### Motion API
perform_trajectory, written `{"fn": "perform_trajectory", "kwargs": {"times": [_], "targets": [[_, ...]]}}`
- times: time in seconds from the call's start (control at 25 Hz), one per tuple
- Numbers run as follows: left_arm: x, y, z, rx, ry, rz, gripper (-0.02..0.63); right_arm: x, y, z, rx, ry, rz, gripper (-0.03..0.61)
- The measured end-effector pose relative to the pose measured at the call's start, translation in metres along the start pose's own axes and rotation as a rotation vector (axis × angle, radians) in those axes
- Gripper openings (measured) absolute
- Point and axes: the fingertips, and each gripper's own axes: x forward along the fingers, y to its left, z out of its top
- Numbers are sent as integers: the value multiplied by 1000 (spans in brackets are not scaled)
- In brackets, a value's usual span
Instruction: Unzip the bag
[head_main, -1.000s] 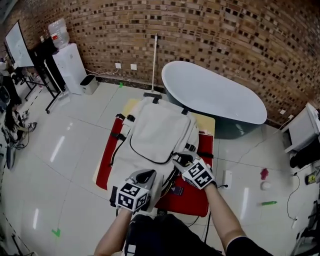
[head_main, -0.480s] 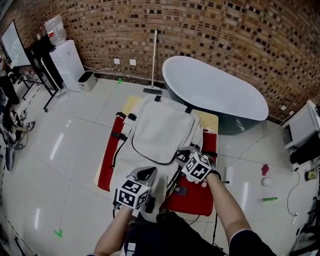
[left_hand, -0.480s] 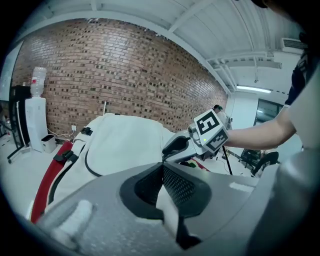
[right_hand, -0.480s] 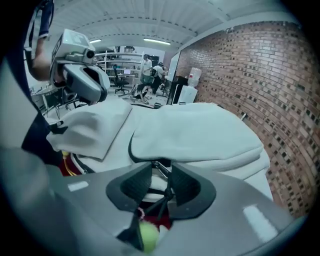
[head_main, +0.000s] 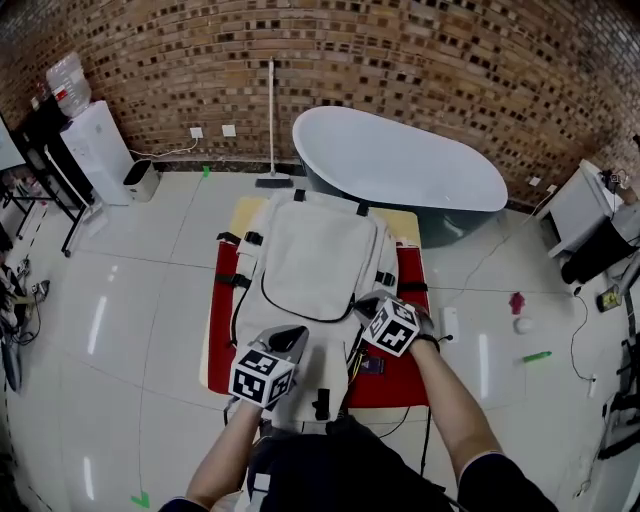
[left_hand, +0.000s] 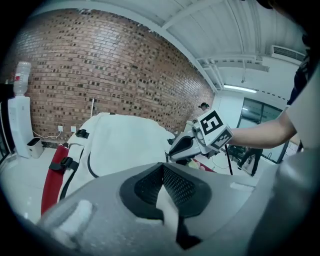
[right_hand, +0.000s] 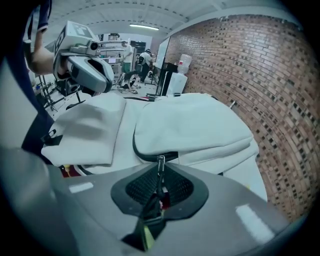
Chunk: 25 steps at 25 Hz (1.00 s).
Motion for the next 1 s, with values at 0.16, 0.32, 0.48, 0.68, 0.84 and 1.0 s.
{"fn": "perform_trajectory", "kwargs": {"times": [0.16, 0.32, 0.48, 0.68, 0.84, 1.0], "targets": [[-4, 4, -1, 19, 22, -46, 3, -7, 7, 1, 51, 15, -29, 34], [-7, 5, -2, 37, 34, -90, 3, -10, 16, 3, 63, 44, -52, 18], [-14, 7, -6, 48, 39, -129, 3, -9, 31, 1, 82, 79, -55, 18], [-23, 9, -15, 58, 49, -176, 3, -6, 49, 0, 143, 104, -71, 17], [-28, 21, -21, 61, 63, -180, 3, 0, 57, 10, 168, 108, -79, 17], [-34, 24, -32, 52, 81, -184, 3, 6, 68, 22, 208, 105, -52, 17]]}}
